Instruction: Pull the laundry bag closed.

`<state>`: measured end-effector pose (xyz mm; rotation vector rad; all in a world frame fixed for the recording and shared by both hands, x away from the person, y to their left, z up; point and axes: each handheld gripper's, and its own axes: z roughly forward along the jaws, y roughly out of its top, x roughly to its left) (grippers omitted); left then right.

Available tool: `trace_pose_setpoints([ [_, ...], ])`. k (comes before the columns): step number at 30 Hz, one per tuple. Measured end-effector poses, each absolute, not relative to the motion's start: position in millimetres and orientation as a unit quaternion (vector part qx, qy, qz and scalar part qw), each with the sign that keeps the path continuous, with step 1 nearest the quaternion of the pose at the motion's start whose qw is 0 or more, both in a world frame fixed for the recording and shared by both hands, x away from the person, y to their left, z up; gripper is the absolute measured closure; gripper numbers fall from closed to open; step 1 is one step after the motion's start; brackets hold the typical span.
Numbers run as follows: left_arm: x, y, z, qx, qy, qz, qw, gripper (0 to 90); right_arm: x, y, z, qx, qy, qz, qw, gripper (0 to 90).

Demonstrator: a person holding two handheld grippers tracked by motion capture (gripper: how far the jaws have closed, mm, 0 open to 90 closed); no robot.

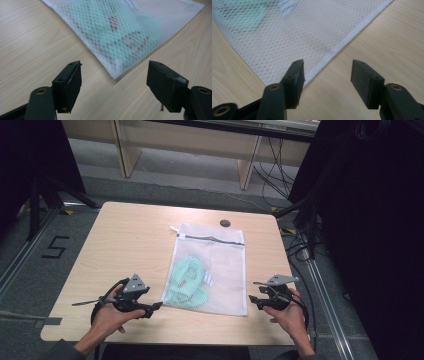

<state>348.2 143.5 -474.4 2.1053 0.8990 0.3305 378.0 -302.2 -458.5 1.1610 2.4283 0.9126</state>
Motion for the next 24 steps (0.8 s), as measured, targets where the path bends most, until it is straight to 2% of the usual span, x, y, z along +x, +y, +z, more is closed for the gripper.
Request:
trace_pose_setpoints([
  [2, 348.3, 142.4, -474.0, 0.837, 0.347, 0.133, 0.401, 29.5, 379.4, -299.1, -462.0, 0.402, 0.84, 0.327, 0.159, 48.3],
  [4, 347.7, 137.0, -474.8, 0.835, 0.35, 0.13, 0.405, 30.7, 381.6, -294.8, -462.3, 0.391, 0.845, 0.326, 0.161, 53.9],
  [5, 347.4, 133.3, -474.7, 0.836, 0.343, 0.138, 0.404, 34.0, 383.9, -293.8, -459.1, 0.372, 0.86, 0.312, 0.157, 61.0],
  [6, 347.1, 130.8, -475.2, 0.837, 0.341, 0.137, 0.405, 35.5, 384.4, -291.1, -461.4, 0.368, 0.857, 0.322, 0.162, 63.9],
  [11, 348.5, 117.9, -478.3, 0.85, 0.311, 0.129, 0.405, 52.1, 389.9, -281.8, -464.3, 0.329, 0.88, 0.311, 0.146, 78.7],
  [12, 348.5, 117.9, -478.3, 0.85, 0.311, 0.129, 0.405, 56.6, 389.9, -281.8, -464.3, 0.329, 0.88, 0.311, 0.146, 78.7],
  [13, 347.0, 114.9, -478.9, 0.85, 0.309, 0.13, 0.405, 56.6, 390.7, -278.9, -465.6, 0.324, 0.88, 0.315, 0.146, 81.1],
  [14, 348.0, 109.9, -481.1, 0.855, 0.295, 0.127, 0.408, 66.3, 392.6, -275.4, -465.5, 0.315, 0.885, 0.312, 0.144, 84.5],
  [18, 350.5, 104.4, -483.5, 0.856, 0.291, 0.117, 0.411, 79.6, 399.0, -271.1, -468.8, 0.296, 0.895, 0.3, 0.146, 87.9],
  [21, 356.3, 101.8, -486.0, 0.857, 0.288, 0.109, 0.414, 84.6, 401.6, -267.6, -471.0, 0.29, 0.898, 0.297, 0.144, 89.6],
  [24, 361.9, 99.5, -487.8, 0.849, 0.302, 0.102, 0.42, 85.9, 403.1, -264.3, -472.5, 0.288, 0.903, 0.287, 0.14, 90.0],
])
